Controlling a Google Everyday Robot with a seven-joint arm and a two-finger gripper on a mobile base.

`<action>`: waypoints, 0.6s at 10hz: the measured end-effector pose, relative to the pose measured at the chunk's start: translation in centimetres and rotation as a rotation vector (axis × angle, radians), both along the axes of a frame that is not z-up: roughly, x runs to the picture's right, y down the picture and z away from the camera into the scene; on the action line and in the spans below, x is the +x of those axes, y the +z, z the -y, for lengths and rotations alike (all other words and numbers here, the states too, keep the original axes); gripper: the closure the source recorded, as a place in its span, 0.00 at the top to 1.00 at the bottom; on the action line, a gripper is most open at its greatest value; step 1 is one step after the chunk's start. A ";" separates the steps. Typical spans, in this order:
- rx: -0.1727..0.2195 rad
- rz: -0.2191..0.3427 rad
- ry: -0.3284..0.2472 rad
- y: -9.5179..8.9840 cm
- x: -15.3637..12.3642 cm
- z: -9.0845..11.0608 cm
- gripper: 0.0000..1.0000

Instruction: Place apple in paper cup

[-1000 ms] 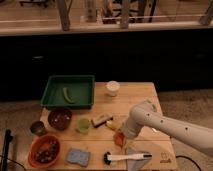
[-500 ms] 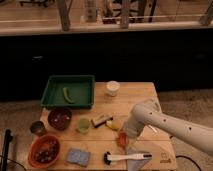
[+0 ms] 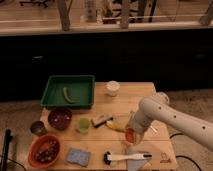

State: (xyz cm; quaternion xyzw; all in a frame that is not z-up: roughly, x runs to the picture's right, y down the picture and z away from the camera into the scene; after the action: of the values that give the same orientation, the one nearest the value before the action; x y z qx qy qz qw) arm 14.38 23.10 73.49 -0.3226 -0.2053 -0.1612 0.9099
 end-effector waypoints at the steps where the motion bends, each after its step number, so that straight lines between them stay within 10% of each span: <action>1: 0.009 -0.010 -0.004 -0.2 0.8 0.9 0.00; 6: 0.053 -0.052 -0.044 -0.9 2.5 5.4 0.00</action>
State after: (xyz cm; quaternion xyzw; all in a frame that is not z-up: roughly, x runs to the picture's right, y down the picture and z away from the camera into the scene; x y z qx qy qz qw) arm 16.87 17.68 72.61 -0.3066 -0.1701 -0.1782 0.9194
